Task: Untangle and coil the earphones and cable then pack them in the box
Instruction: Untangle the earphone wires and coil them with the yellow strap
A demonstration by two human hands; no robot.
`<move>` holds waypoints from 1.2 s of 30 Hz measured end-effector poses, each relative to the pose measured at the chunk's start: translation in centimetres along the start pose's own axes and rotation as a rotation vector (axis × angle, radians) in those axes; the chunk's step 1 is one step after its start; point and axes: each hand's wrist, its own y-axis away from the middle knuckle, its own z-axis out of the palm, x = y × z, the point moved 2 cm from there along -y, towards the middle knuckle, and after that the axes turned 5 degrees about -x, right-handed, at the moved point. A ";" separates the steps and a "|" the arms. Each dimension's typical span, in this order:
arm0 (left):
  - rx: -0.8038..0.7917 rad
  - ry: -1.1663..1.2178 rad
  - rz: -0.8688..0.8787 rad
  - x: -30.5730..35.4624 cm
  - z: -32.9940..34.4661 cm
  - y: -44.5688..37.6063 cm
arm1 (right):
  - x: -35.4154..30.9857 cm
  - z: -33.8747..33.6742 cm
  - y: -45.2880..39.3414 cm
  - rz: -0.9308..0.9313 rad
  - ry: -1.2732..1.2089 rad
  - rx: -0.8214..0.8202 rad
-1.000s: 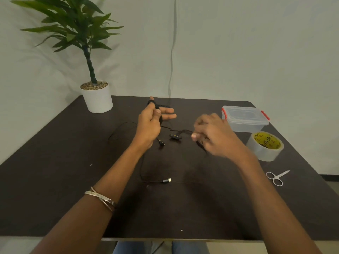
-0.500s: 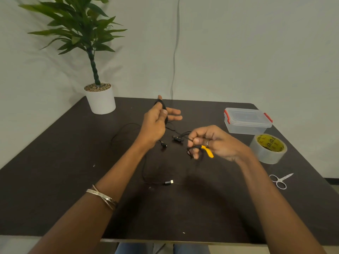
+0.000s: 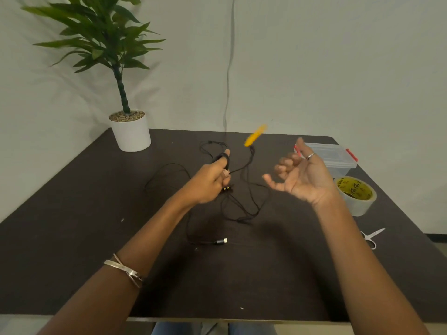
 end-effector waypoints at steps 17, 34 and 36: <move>0.151 0.093 -0.133 1.9 -2.8 -1.3 | 6.5 5.1 -0.1 -0.264 1.136 -0.085; 0.379 0.369 -0.274 0.9 -4.7 -0.4 | -4.0 -3.3 -2.2 -0.496 0.991 0.895; 0.393 0.584 -0.278 1.3 -5.0 -0.4 | -3.3 -2.7 -2.5 -0.440 1.324 0.860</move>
